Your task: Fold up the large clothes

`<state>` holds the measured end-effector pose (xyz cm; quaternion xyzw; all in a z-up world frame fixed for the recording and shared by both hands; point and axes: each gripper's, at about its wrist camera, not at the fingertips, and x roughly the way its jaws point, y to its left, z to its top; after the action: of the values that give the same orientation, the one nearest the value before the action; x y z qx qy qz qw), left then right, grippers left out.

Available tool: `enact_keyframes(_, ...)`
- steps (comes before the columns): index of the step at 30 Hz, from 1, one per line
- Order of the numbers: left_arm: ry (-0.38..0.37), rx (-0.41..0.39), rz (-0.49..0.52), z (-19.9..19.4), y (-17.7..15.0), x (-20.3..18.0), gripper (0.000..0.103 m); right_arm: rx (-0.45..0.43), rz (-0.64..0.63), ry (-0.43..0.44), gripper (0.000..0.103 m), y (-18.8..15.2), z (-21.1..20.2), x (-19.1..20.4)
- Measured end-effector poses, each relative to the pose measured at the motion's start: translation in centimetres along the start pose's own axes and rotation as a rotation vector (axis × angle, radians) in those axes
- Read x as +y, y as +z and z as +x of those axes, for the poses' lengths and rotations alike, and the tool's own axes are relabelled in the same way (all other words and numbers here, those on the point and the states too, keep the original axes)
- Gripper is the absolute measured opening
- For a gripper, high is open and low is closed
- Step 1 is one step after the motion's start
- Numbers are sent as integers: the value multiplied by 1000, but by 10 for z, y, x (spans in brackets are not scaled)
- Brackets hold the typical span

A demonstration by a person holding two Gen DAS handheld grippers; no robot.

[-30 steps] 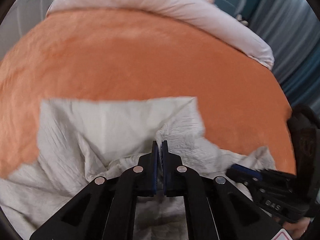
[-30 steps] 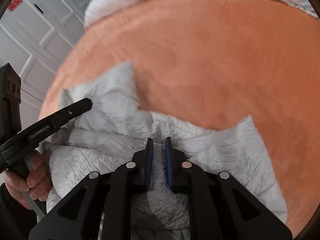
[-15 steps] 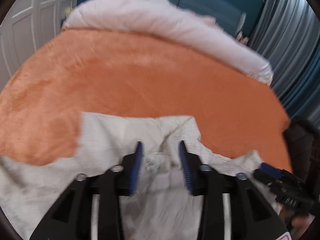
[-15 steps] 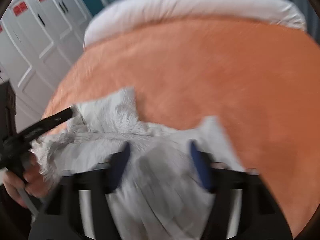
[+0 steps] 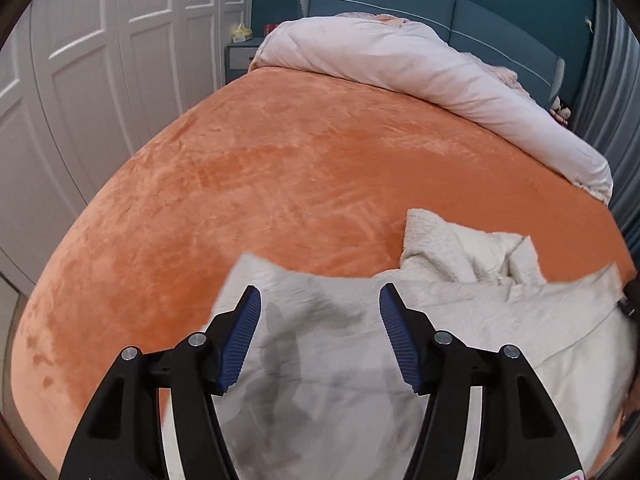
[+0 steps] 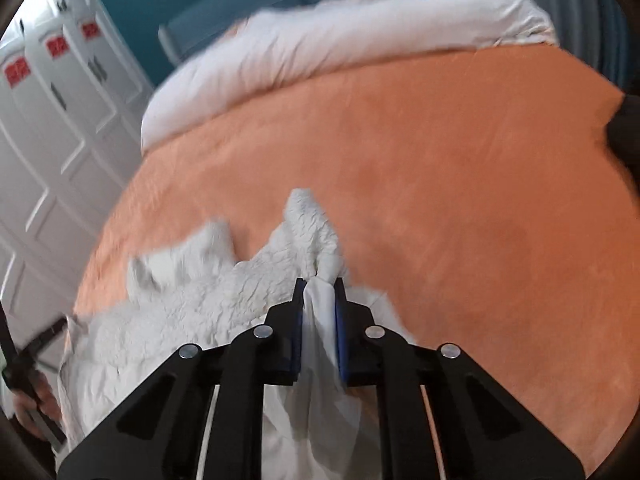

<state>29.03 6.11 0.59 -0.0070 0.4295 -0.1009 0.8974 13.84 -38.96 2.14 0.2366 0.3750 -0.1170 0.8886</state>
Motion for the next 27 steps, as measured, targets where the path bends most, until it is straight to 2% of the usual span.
enact_keyframes(4,31,23,23,29,-9,-7,59,82,51,-99,13,-21,38,-30)
enact_keyframes(5,59,31,39,41,-13,-12,59,88,56,-104,17,-27,43,-34)
enact_keyframes(8,106,25,76,59,-23,-19,62,61,61,-118,22,-42,51,-35)
enact_keyframes(11,110,21,67,69,-24,-19,64,51,24,-147,24,-47,57,-27)
enact_keyframes(15,119,25,66,81,-26,-20,66,36,44,-135,30,-49,63,-31)
enact_keyframes(27,132,4,66,96,-34,-22,69,-12,115,-104,37,-56,63,-44)
